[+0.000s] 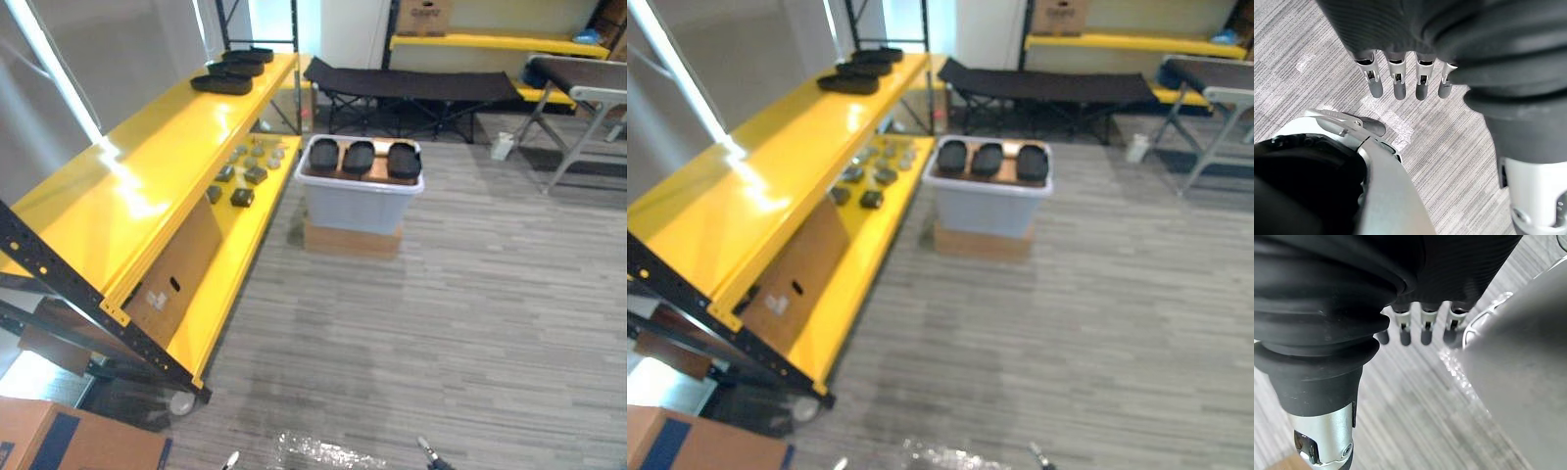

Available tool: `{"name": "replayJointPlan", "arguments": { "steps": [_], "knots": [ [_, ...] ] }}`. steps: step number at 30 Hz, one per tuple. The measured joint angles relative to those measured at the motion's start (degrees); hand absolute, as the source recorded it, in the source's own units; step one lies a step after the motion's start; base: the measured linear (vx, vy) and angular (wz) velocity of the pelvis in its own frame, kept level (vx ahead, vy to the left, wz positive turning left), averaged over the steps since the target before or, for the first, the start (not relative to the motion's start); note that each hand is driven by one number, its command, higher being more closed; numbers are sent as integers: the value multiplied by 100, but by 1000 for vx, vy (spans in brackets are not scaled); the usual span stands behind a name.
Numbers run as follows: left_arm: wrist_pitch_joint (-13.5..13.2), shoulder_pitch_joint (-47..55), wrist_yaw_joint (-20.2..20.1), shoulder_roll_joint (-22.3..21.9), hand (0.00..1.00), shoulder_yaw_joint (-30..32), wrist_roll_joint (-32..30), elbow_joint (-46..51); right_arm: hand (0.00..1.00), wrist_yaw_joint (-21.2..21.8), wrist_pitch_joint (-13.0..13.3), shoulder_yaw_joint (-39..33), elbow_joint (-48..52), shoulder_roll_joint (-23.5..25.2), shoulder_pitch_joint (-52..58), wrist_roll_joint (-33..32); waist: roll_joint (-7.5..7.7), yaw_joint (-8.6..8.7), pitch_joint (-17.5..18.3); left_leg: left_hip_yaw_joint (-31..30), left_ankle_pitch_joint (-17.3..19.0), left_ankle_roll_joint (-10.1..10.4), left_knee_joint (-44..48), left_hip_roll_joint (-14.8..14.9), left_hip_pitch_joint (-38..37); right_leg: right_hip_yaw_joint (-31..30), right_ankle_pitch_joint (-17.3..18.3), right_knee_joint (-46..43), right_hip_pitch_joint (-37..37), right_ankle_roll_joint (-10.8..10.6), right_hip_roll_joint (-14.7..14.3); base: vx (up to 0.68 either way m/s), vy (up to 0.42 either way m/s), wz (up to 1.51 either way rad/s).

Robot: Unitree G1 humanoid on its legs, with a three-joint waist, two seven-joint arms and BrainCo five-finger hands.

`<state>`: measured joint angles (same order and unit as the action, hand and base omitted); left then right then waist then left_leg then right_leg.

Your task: Walk over and take plastic housings, then place them on the shelf

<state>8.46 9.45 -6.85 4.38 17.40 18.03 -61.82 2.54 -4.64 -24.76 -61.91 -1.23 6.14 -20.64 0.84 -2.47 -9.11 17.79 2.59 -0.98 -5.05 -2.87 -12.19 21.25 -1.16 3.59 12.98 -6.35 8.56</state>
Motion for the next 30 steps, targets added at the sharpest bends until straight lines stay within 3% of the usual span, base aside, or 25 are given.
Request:
{"name": "replayJointPlan", "arguments": {
  "steps": [5, 11, 15, 27, 30],
  "knots": [
    [-53, -16, 19, 44, 0, -18, 6, -4, 0, 56, 234, 1, -12, 25, -124, 141, 73, -13, -41, 3, 0, 1, 2, -6, -89, 9, 1, -42, 52, 3, 10, -12, 4, 0],
    [-90, -35, 215, 112, 0, 2, 291, -4, 0, 397, 210, 28, -16, 27, -135, 636, 176, -45, -117, 16, 43, -5, -8, -13, -43, -76, 88, -173, -53, 52, 37, -102, 35, -3],
    [-93, -39, 215, 137, 0, 32, 163, 2, 0, 367, 218, 167, -17, 15, 20, 489, 203, -42, -126, 12, 56, -21, -9, -26, 42, -87, 126, -185, -166, 40, 36, -102, 40, -1],
    [-120, -182, 218, 143, 0, -5, 113, -3, 0, 251, 449, 255, -16, 9, 4, 463, 216, -12, -151, -5, 78, -113, 11, -79, 238, -95, 68, -138, -303, -4, 40, 36, 23, 1],
    [-212, -497, 229, 129, 0, -103, 118, -3, 0, 246, 462, 428, 17, -71, -399, 572, 146, -12, -464, -17, 27, -160, 30, -74, 470, -104, 66, -213, -579, -2, 42, 0, 0, 0]
  ]
}}
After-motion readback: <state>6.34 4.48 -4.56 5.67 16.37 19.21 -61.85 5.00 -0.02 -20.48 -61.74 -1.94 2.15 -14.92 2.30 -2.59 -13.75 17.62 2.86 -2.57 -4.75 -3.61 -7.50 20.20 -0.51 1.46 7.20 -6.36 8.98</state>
